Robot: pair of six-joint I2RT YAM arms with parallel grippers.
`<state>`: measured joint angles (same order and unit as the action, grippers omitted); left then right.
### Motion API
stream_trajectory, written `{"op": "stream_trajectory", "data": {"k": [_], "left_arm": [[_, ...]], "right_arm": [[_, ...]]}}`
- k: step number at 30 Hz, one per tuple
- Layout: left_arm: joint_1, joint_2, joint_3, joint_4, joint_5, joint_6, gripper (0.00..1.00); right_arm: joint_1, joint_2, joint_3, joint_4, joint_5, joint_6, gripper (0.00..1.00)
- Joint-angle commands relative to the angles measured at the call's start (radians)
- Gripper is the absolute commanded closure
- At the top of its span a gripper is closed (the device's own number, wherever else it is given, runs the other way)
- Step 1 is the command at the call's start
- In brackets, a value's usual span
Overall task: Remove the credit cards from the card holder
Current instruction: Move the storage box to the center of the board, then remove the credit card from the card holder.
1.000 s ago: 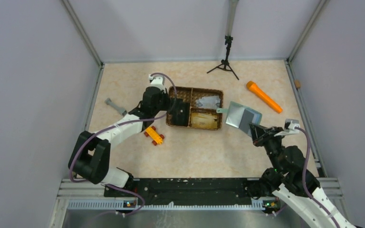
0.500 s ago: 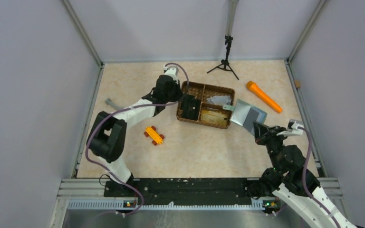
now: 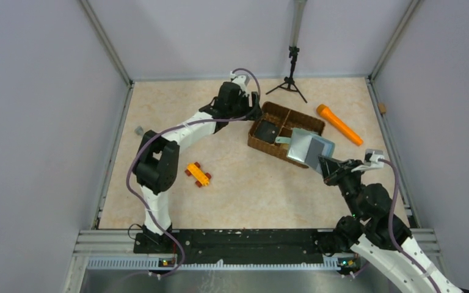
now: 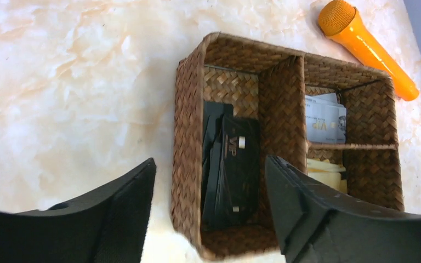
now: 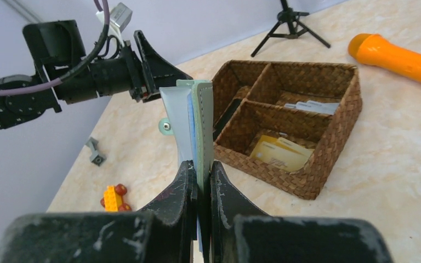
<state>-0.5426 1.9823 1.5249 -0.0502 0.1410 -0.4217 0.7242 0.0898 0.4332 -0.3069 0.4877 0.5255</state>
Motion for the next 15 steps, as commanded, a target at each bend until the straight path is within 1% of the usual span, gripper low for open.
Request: {"op": "stream_trajectory", "data": {"k": [1, 4, 7, 8, 10, 12, 15], "left_arm": [[0.003, -0.227, -0.090, -0.039, -0.076, 0.040, 0.20], [0.005, -0.362, -0.173, -0.099, -0.057, 0.050, 0.11], [0.006, -0.505, -0.303, -0.109, 0.049, 0.012, 0.02], [0.009, -0.561, -0.358, -0.086, 0.080, -0.009, 0.01], [0.015, -0.669, -0.495, 0.017, 0.175, -0.050, 0.01], [0.023, -0.770, -0.666, 0.190, 0.247, -0.116, 0.01], [0.053, -0.871, -0.822, 0.372, 0.331, -0.214, 0.01]], "right_arm": [[0.002, 0.055, 0.026, 0.102, -0.122, 0.025, 1.00], [0.001, 0.103, -0.005, 0.179, -0.219, 0.059, 1.00], [0.001, 0.179, -0.044, 0.289, -0.355, 0.094, 1.00], [0.001, 0.204, -0.054, 0.338, -0.394, 0.112, 1.00], [0.002, 0.256, -0.073, 0.407, -0.445, 0.151, 1.00], [0.002, 0.311, -0.093, 0.475, -0.482, 0.182, 1.00], [0.001, 0.384, -0.125, 0.585, -0.564, 0.226, 1.00]]}}
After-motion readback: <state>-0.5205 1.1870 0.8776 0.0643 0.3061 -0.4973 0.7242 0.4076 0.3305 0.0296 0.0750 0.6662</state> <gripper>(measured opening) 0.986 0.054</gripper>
